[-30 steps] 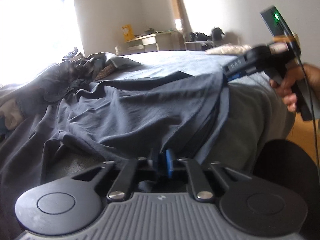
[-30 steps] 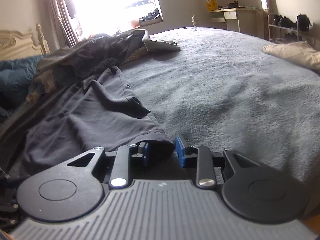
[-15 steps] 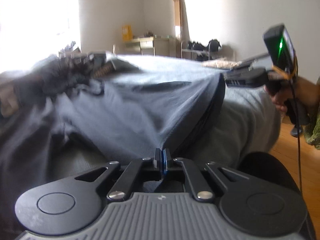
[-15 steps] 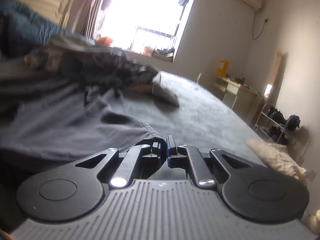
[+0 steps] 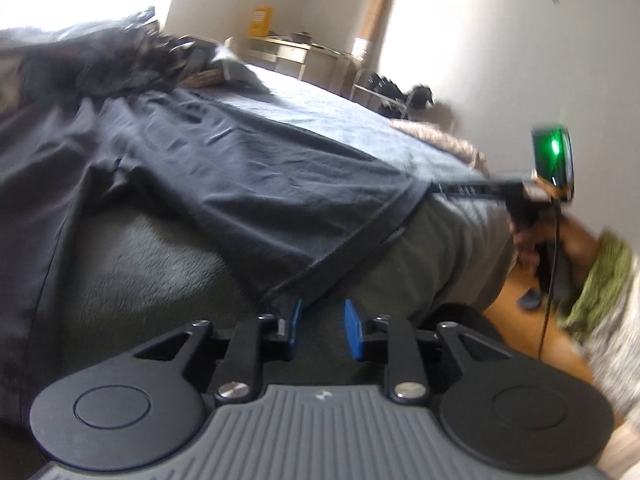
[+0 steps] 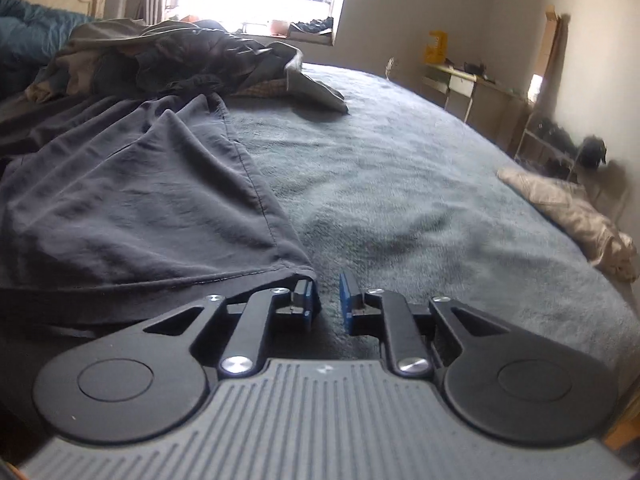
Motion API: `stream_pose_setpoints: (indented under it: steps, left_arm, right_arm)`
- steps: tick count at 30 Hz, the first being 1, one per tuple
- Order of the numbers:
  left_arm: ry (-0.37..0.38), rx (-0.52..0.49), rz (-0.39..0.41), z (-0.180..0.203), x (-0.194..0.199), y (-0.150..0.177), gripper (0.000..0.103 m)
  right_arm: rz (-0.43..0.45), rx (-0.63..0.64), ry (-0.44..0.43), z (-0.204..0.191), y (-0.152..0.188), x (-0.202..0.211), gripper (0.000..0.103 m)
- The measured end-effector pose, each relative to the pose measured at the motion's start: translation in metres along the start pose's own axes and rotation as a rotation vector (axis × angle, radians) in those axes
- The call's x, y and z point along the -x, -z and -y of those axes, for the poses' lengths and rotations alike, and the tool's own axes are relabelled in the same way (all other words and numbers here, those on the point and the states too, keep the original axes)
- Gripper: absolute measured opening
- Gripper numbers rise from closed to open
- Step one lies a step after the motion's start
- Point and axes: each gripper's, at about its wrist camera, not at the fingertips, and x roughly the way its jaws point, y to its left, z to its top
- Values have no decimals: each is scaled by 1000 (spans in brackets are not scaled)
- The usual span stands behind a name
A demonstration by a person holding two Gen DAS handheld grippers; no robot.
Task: Fold clothes
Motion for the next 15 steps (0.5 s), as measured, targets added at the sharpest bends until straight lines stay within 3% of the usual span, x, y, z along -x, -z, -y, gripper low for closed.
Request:
stream_pose_setpoints:
  steps: [2, 6, 10, 12, 13, 14, 15]
  left_arm:
    - [12, 84, 11, -12, 4, 0, 34]
    - [44, 288, 19, -43, 4, 1, 38]
    - [67, 427, 17, -61, -10, -2, 39]
    - [85, 465, 8, -62, -17, -4, 38]
    - [91, 482, 7, -62, -20, -5, 30]
    - [99, 502, 4, -62, -22, -6, 16]
    - [109, 529, -1, -63, -26, -6, 12]
  right_arm:
    - [-21, -80, -10, 11, 4, 3, 28]
    - [-42, -329, -74, 43, 19, 14, 30]
    - [-30, -688, -270, 83, 35, 16, 35]
    - [-24, -814, -339, 92, 34, 9, 42]
    - [-21, -848, -362, 93, 32, 5, 47]
    - [-27, -855, -372, 91, 27, -1, 50]
    - [-48, -840, -375, 85, 22, -8, 51]
